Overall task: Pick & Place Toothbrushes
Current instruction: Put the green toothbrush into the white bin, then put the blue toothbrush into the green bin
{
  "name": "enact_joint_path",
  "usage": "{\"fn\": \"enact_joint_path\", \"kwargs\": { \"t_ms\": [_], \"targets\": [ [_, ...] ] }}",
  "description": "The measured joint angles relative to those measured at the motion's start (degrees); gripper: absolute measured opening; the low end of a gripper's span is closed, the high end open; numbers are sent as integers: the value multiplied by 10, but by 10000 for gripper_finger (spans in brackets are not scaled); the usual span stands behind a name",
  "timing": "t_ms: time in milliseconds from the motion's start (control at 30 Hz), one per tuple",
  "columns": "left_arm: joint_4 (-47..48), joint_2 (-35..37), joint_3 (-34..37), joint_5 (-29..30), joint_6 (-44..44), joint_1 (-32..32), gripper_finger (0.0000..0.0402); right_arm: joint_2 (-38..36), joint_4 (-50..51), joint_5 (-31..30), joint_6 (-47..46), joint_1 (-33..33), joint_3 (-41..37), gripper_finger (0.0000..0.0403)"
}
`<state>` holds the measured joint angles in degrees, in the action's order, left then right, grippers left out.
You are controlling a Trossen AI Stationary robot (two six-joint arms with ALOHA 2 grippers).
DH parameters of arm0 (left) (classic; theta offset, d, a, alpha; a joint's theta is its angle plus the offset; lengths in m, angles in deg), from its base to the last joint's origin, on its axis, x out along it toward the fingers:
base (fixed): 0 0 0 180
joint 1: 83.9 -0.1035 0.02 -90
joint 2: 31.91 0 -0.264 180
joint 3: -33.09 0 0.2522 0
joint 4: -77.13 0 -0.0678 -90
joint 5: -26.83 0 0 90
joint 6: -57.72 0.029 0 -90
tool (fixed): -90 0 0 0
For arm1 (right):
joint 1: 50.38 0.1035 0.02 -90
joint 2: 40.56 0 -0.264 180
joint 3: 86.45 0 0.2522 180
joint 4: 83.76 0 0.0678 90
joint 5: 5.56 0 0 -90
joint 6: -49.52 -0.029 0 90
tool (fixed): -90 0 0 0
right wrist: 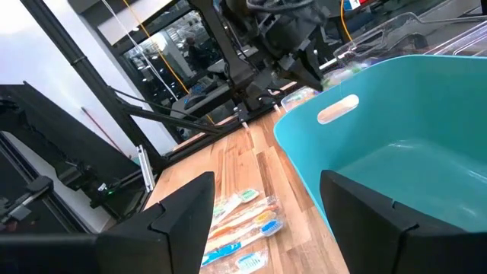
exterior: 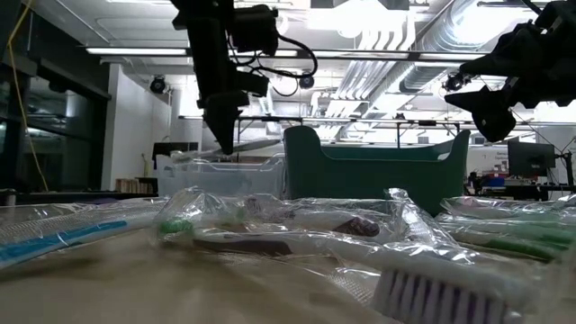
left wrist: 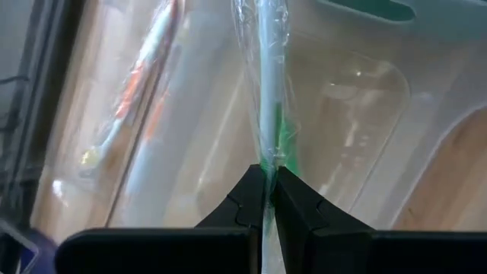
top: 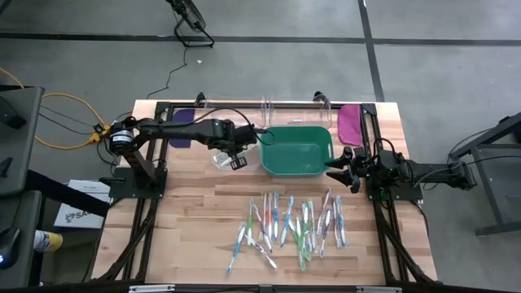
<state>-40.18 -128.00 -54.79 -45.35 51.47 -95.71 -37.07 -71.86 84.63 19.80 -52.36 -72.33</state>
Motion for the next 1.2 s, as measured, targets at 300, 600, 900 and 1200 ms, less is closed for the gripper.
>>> {"fn": "enact_joint_path", "kwargs": {
  "t_ms": [300,600,900,1200],
  "targets": [
    [-9,-8,22,-7,6,-2,20,0,0,0,0,0,0,233],
    [-12,-7,25,-5,30,-2,69,0,0,0,0,0,0,233],
    [-9,-5,25,-6,76,1,138,0,0,0,0,0,0,233],
    [-1,22,25,-31,169,61,157,0,0,0,0,0,0,233]
  ]
}}
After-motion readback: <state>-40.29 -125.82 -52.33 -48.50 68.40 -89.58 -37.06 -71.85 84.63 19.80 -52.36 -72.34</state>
